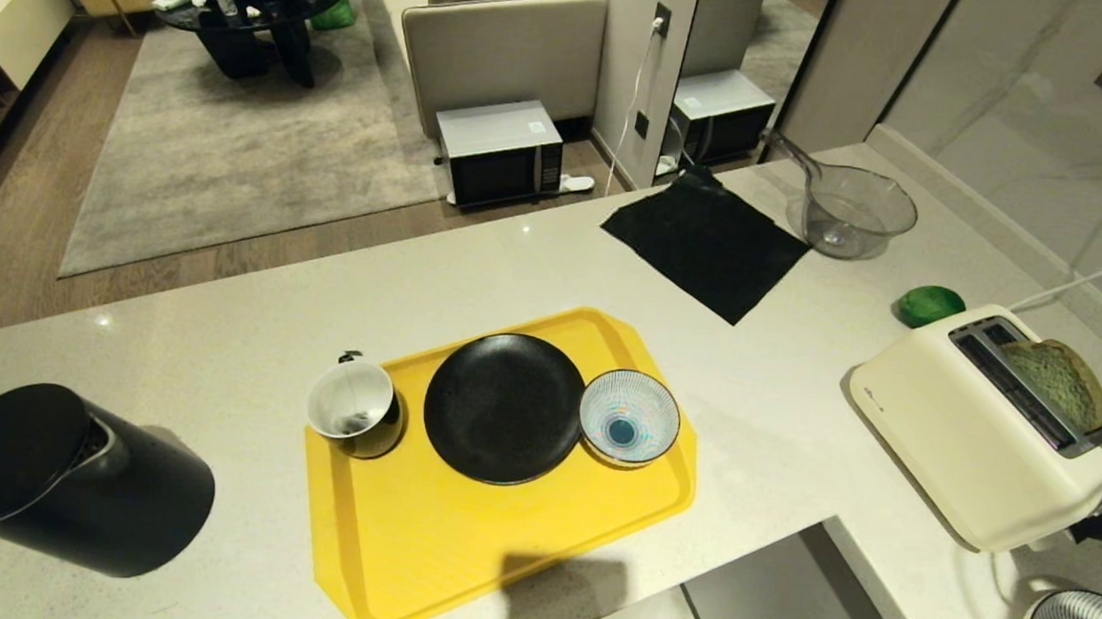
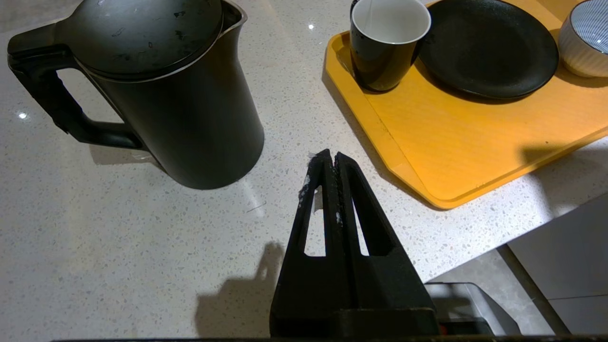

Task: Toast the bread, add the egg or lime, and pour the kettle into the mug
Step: Use a bread toaster

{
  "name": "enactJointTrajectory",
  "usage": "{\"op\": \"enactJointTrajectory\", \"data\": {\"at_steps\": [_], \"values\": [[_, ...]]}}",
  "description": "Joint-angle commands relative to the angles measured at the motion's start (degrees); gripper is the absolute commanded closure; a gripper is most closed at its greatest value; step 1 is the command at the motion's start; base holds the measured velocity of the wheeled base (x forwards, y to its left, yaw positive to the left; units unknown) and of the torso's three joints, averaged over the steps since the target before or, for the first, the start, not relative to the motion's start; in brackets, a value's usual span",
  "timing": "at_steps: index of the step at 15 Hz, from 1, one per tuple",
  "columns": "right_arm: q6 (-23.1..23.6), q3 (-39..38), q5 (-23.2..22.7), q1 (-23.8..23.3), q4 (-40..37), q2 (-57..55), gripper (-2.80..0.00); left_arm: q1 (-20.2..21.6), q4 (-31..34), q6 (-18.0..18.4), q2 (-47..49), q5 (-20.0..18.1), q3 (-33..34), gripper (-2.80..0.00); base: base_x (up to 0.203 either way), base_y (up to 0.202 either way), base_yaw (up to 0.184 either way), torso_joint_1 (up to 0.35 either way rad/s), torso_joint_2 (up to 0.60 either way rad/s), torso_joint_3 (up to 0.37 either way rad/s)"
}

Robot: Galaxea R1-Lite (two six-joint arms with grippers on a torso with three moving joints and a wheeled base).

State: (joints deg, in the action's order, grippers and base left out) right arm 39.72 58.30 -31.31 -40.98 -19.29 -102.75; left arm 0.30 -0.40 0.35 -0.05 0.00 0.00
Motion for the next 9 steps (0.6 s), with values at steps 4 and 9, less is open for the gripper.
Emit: {"op": "enactJointTrajectory", "data": {"at_steps": [4,9], "values": [[0.5,0.1,-0.2,-0.1,-0.1,-0.5,0.0,0.0,0.0,0.1,0.0,0.0,0.0,0.0,0.0,0.0,0.0,0.0,0.0,0.0],[0.8,0.1,-0.3,-0.1,-0.1,-0.9,0.0,0.0,0.0,0.0,0.0,0.0,0.0,0.0,0.0,0.0,0.0,0.0,0.0,0.0]]}}
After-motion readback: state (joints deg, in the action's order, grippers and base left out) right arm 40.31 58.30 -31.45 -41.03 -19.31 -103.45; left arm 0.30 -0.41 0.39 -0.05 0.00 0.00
